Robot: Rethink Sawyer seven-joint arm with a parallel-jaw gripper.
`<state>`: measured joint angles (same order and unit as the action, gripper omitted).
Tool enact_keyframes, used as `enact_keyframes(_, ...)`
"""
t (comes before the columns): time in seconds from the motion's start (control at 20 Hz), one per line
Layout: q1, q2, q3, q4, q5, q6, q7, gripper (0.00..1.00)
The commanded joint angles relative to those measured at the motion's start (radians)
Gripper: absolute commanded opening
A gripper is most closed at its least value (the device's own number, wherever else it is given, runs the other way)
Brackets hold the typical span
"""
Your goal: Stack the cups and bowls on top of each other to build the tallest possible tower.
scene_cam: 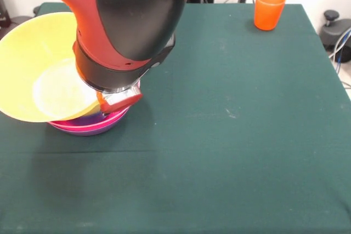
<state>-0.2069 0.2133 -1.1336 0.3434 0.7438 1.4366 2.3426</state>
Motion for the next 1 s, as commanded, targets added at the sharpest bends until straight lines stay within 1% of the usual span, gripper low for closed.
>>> enact_keyframes(0.05,0.033,-0.01,0.093,0.09,-0.049,0.061,0.092,1.0)
enact_keyframes(0.35,0.029,-0.017,0.102,0.093,-0.047,0.052,0.085,1.0)
enact_keyframes(0.45,0.04,-0.029,0.13,0.131,-0.048,-0.004,0.097,1.0)
enact_keyframes(0.5,0.049,-0.041,0.152,0.164,-0.047,-0.034,0.104,1.0)
enact_keyframes(0.55,0.051,-0.048,0.162,0.178,-0.047,-0.043,0.102,1.0)
enact_keyframes(0.6,0.053,-0.061,0.181,0.2,-0.05,-0.053,0.083,1.0)
enact_keyframes(0.9,0.059,-0.151,0.228,0.31,-0.082,-0.066,0.002,1.0)
enact_keyframes(1.0,0.066,-0.2,0.248,0.381,-0.102,-0.091,-0.035,1.0)
